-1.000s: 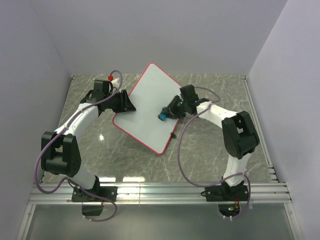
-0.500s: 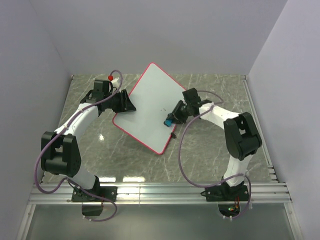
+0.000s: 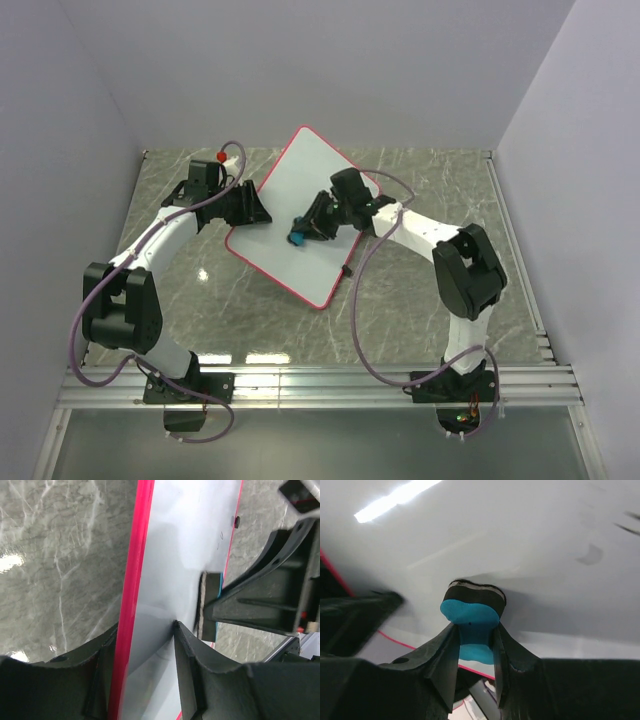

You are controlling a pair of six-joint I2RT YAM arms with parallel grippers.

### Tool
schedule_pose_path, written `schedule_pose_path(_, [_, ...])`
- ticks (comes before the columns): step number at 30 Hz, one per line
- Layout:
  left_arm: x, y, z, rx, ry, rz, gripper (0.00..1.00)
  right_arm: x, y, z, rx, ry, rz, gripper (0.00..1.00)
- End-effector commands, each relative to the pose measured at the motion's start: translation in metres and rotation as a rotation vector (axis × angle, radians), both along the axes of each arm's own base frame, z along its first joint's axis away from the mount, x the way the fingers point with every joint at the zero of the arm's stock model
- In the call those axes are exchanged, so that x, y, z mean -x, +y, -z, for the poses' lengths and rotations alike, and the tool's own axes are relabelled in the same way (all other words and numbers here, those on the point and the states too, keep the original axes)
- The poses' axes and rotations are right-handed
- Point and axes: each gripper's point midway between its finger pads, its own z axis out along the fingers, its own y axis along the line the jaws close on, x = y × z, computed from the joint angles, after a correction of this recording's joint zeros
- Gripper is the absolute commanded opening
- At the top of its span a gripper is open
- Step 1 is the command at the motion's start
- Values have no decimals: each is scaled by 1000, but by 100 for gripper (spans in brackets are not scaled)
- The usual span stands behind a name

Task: Erase the whiteboard

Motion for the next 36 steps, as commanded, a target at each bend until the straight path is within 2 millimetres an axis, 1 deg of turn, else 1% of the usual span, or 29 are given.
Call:
schedule_pose_path(1, [15, -16, 0, 18, 8, 76, 0, 21, -29, 32, 64, 65, 27, 0])
schedule_pose_path(2, [14, -17, -1, 18, 6, 76, 0, 28, -36, 40, 83, 78, 25, 0])
schedule_pose_path(3, [14, -16, 0, 17, 7, 75, 0, 35, -50, 56, 113, 114, 43, 0])
schedule_pose_path(5, [13, -17, -1, 20, 5, 78, 0, 39, -67, 58, 123, 118, 75, 0])
schedule_pose_path(6, [12, -18, 0, 21, 10, 79, 0, 46, -78, 70, 136, 149, 92, 0])
schedule_pose_path(7, [11, -18, 1, 22, 14, 79, 0, 39, -88, 67, 118, 145, 134, 0])
schedule_pose_path(8, [10, -19, -1, 27, 9, 82, 0, 37, -93, 69, 114, 149, 150, 0])
schedule_pose_path(11, [9, -21, 1, 33, 19, 87, 0, 27, -104, 71, 141, 149, 178, 0])
schedule_pose_path(12, [8, -21, 2, 34, 23, 88, 0, 16, -102, 61, 134, 122, 182, 0])
schedule_pose_path(14, [8, -22, 1, 36, 22, 90, 0, 6, -100, 60, 148, 121, 184, 0])
schedule_pose_path(15, [8, -22, 2, 40, 27, 92, 0, -10, -94, 44, 127, 84, 190, 0])
schedule_pose_path(16, [8, -23, 1, 41, 27, 93, 0, -18, -92, 49, 135, 94, 193, 0])
schedule_pose_path(17, [8, -22, 2, 39, 30, 92, 0, -27, -91, 44, 130, 86, 200, 0])
schedule_pose_path(18, [8, -23, 3, 36, 28, 92, 0, -47, -83, 23, 102, 42, 207, 0])
schedule_pose_path(19, [8, -23, 4, 33, 30, 93, 0, -54, -80, 30, 111, 64, 206, 0])
schedule_pose_path(20, [10, -22, 5, 29, 33, 93, 0, -74, -74, 6, 81, 17, 216, 0])
schedule_pose_path(21, [10, -22, 4, 23, 27, 91, 0, -82, -72, 12, 87, 35, 219, 0])
schedule_pose_path(22, [12, -21, 7, 19, 33, 89, 0, -90, -69, 7, 78, 26, 216, 0])
schedule_pose_path(23, [13, -21, 7, 17, 32, 90, 0, -105, -63, -16, 49, -20, 219, 0])
schedule_pose_path(24, [14, -21, 6, 15, 27, 88, 0, -112, -61, -10, 54, -12, 221, 0])
schedule_pose_path(26, [15, -19, 8, 10, 30, 84, 0, -121, -57, -21, 43, -25, 219, 0])
schedule_pose_path(28, [16, -18, 7, 4, 26, 80, 0, -123, -60, -15, 48, -12, 222, 0])
schedule_pose_path(29, [16, -18, 7, 3, 25, 81, 0, -118, -63, -3, 61, 14, 222, 0])
schedule_pose_path(30, [15, -18, 6, 0, 21, 81, 0, -118, -70, -6, 53, 6, 235, 0])
schedule_pose_path(31, [15, -17, 6, -4, 21, 80, 0, -114, -74, -1, 54, 15, 238, 0])
schedule_pose_path(32, [15, -17, 5, -3, 20, 80, 0, -100, -83, 11, 70, 45, 243, 0])
schedule_pose_path(34, [14, -17, 4, -5, 17, 77, 0, -90, -98, 23, 81, 55, 256, 0])
schedule_pose_path(35, [14, -17, 5, -6, 21, 77, 0, -71, -108, 37, 103, 90, 258, 0])
schedule_pose_path(36, [13, -17, 5, -4, 20, 79, 0, -64, -114, 42, 116, 87, 253, 0])
